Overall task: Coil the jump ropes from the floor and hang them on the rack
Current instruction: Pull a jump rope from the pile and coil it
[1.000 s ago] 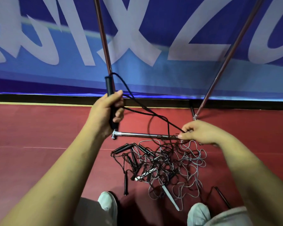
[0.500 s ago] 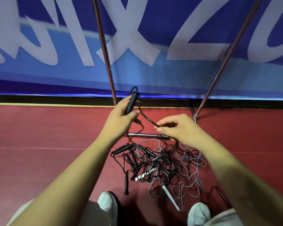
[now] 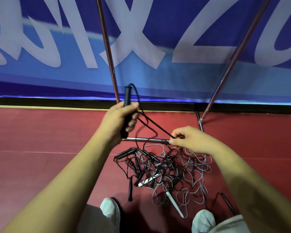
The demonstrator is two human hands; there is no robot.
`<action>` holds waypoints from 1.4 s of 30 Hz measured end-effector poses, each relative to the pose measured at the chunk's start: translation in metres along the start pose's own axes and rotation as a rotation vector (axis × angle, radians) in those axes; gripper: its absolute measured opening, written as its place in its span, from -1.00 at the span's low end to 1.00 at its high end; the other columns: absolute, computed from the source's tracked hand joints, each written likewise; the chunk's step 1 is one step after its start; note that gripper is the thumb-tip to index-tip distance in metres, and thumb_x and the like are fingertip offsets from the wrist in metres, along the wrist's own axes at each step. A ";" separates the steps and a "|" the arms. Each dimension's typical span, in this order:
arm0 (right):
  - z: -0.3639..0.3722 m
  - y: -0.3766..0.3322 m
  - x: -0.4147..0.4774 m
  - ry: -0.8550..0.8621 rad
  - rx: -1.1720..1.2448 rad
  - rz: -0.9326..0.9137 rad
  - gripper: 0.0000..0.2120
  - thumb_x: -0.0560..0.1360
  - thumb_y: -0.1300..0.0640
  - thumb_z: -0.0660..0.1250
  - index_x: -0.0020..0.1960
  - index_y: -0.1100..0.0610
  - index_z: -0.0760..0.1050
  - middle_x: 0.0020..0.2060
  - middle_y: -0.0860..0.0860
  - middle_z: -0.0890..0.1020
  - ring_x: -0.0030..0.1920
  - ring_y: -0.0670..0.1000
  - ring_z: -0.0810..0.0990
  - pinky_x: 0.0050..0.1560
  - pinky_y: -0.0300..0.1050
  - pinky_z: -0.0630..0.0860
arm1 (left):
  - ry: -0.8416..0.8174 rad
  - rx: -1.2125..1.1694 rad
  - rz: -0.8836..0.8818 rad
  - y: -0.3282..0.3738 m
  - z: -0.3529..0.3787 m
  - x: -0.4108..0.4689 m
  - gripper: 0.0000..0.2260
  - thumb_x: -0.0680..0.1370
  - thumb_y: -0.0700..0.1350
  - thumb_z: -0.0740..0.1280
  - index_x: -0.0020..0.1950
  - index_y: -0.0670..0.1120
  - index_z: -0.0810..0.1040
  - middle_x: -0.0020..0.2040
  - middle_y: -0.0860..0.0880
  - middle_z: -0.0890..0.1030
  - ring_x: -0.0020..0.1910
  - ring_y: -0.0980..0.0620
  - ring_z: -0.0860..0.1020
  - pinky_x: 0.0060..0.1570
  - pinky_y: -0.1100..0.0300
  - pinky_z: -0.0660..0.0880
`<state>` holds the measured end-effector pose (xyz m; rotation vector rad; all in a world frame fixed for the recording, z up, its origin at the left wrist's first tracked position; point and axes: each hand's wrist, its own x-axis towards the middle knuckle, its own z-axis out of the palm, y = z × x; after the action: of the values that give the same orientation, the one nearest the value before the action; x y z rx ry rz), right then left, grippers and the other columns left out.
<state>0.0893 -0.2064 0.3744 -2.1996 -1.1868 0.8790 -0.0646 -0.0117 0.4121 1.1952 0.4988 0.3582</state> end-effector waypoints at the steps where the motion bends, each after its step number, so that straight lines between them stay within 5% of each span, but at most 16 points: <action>1: -0.003 0.005 0.001 0.021 0.013 0.020 -0.85 0.53 -0.01 0.39 -0.19 0.00 0.59 -0.32 -0.07 0.65 -0.32 -0.12 0.50 -0.15 -0.09 0.48 | 0.021 -0.104 0.004 0.004 -0.004 0.001 -0.85 0.61 -0.21 0.24 -0.16 -0.10 0.41 -0.42 -0.01 0.37 -0.55 0.12 0.25 -0.65 0.34 0.16; 6: -0.008 0.025 0.003 0.143 -0.076 0.100 -0.88 0.53 0.03 0.39 -0.13 0.05 0.61 -0.23 0.00 0.67 -0.22 -0.03 0.57 -0.07 -0.07 0.50 | 0.107 -0.389 -0.007 0.011 -0.022 0.003 -0.82 0.62 -0.15 0.20 -0.20 -0.08 0.40 -0.43 0.01 0.36 -0.56 0.16 0.25 -0.65 0.38 0.14; 12: -0.017 -0.005 -0.005 0.243 0.320 -0.008 -0.84 0.58 0.13 0.33 -0.14 0.10 0.63 -0.47 -0.02 0.53 -0.48 -0.01 0.58 -0.36 -0.22 0.48 | 0.390 0.534 0.080 0.013 -0.027 -0.001 -0.93 0.61 -0.21 0.29 0.07 -0.15 0.54 -0.19 -0.14 0.64 -0.61 0.15 0.48 -0.66 0.35 0.23; 15: -0.016 -0.028 -0.011 0.201 0.306 -0.052 -0.89 0.53 0.07 0.39 -0.10 0.05 0.68 -0.52 -0.07 0.47 -0.53 -0.05 0.39 -0.48 -0.27 0.34 | 0.234 0.420 0.046 0.006 -0.013 -0.004 -0.82 0.59 -0.23 0.32 0.18 -0.20 0.53 0.00 -0.11 0.70 -0.45 0.02 0.63 -0.63 0.31 0.27; 19: -0.001 -0.044 -0.014 0.121 0.297 -0.083 -0.91 0.49 0.04 0.44 -0.03 -0.01 0.71 -0.52 -0.08 0.53 -0.52 -0.10 0.41 -0.45 -0.25 0.34 | -0.150 0.515 -0.023 -0.009 0.007 -0.007 -0.83 0.62 -0.14 0.31 0.20 -0.12 0.51 0.02 0.04 0.71 -0.35 -0.07 0.63 -0.54 0.20 0.33; 22: -0.004 -0.041 -0.012 0.139 0.319 -0.082 -0.92 0.50 0.07 0.44 -0.08 0.04 0.70 -0.48 0.00 0.53 -0.51 -0.06 0.45 -0.43 -0.19 0.35 | -0.284 0.641 -0.112 -0.015 0.009 -0.008 -0.86 0.61 -0.05 0.33 0.11 -0.08 0.53 -0.20 -0.02 0.68 -0.42 -0.03 0.53 -0.53 0.23 0.37; 26: -0.008 -0.022 -0.008 0.087 0.055 -0.042 -0.84 0.49 0.04 0.44 -0.21 0.10 0.65 -0.45 -0.10 0.53 -0.44 -0.17 0.40 -0.36 -0.27 0.33 | -0.180 0.535 -0.067 -0.005 0.007 -0.009 -0.80 0.54 0.02 0.39 -0.13 -0.10 0.55 -0.39 0.02 0.48 -0.53 0.09 0.34 -0.56 0.26 0.29; 32: -0.013 0.020 -0.002 0.003 -0.097 0.157 -0.84 0.53 0.03 0.40 -0.17 0.09 0.62 -0.32 0.02 0.60 -0.29 -0.05 0.48 -0.21 -0.11 0.41 | 0.287 -0.077 0.122 0.020 -0.026 0.004 -0.79 0.60 -0.17 0.32 -0.21 -0.03 0.39 -0.44 0.07 0.37 -0.54 0.13 0.26 -0.61 0.31 0.16; 37: -0.019 0.004 -0.009 0.200 0.189 0.085 -0.87 0.52 0.08 0.41 -0.16 0.09 0.67 -0.38 0.03 0.68 -0.45 -0.10 0.48 -0.46 -0.32 0.29 | 0.424 0.444 0.101 0.017 -0.035 -0.001 -0.96 0.58 -0.16 0.35 -0.05 -0.04 0.57 -0.38 -0.06 0.53 -0.60 0.13 0.38 -0.63 0.34 0.25; 39: -0.020 -0.011 -0.012 0.240 0.300 0.023 -0.91 0.51 0.11 0.43 -0.12 0.11 0.67 -0.44 0.06 0.65 -0.42 -0.08 0.58 -0.47 -0.44 0.32 | 0.392 0.597 0.075 0.011 -0.029 -0.002 -0.90 0.59 -0.20 0.34 0.05 -0.05 0.60 -0.27 -0.17 0.60 -0.63 0.18 0.40 -0.65 0.35 0.27; 42: -0.013 -0.030 -0.012 0.192 0.321 -0.030 -0.90 0.48 0.07 0.46 -0.10 0.08 0.70 -0.53 -0.04 0.54 -0.50 -0.06 0.49 -0.40 -0.34 0.39 | 0.268 0.611 0.072 0.004 -0.015 -0.005 -0.88 0.60 -0.23 0.32 0.09 -0.10 0.60 -0.18 -0.13 0.65 -0.60 0.20 0.46 -0.63 0.40 0.27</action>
<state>0.0771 -0.2031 0.4068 -1.9512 -0.9155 0.7666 -0.0772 -0.0011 0.4128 1.7709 0.8357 0.4474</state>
